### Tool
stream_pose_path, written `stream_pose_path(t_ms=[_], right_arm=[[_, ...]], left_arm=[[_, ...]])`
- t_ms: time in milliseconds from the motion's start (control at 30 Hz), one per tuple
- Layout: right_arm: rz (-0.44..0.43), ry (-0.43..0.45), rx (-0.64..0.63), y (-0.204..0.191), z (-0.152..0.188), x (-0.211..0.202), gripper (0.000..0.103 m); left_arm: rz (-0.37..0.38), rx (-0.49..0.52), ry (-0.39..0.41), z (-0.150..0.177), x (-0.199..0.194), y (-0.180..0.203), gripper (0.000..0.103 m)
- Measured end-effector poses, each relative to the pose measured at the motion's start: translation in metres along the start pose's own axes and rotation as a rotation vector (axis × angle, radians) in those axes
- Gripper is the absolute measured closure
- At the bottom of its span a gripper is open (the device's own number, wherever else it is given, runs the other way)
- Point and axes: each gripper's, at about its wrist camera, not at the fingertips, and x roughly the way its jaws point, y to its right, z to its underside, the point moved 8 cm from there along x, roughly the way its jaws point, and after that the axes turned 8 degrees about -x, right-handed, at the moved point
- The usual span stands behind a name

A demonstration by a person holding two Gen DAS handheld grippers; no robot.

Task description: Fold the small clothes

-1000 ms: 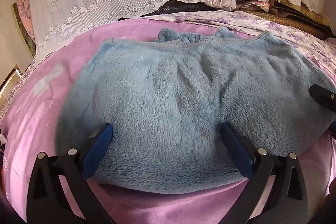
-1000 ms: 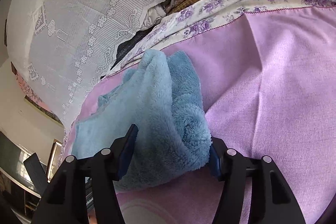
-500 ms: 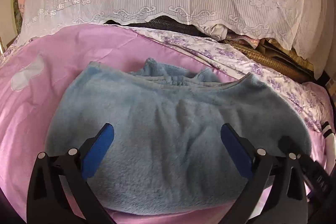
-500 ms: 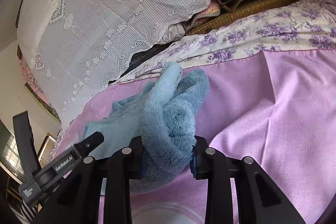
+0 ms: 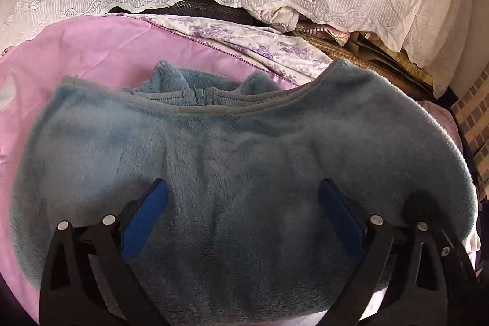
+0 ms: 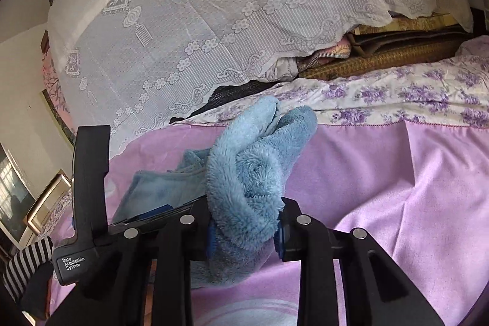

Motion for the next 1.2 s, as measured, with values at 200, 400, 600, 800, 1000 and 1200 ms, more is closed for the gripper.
stream_pose_path(t_ms=[200,400,600,800,1000,1200], right_arm=[[0.006,0.050,-0.089,-0.040,-0.019,-0.007,0.075],[-0.040,0.074,-0.177,-0.102,-0.035,-0.004,0.075],[-0.056,0.052,-0.308,-0.172,-0.025,0.012,0.076],[-0.068,-0.018,-0.419,-0.218,0.017,0.041,0.076],[-0.049,-0.030,-0.492,-0.239,0.045,0.054,0.076],[-0.012,-0.123,-0.646,-0.252,0.082,0.079,0.076]], left_arm=[[0.060,-0.042,0.046,-0.019,-0.032,-0.015,0.024],[0.042,-0.088,0.098,-0.037,-0.066,-0.062,0.024],[-0.012,-0.108,0.108,-0.033,-0.086,-0.121,0.024],[-0.060,-0.163,0.042,-0.004,-0.079,-0.191,0.023],[-0.005,-0.374,-0.016,0.011,-0.066,-0.261,0.021],[-0.034,-0.389,0.027,0.006,-0.074,-0.273,0.021]])
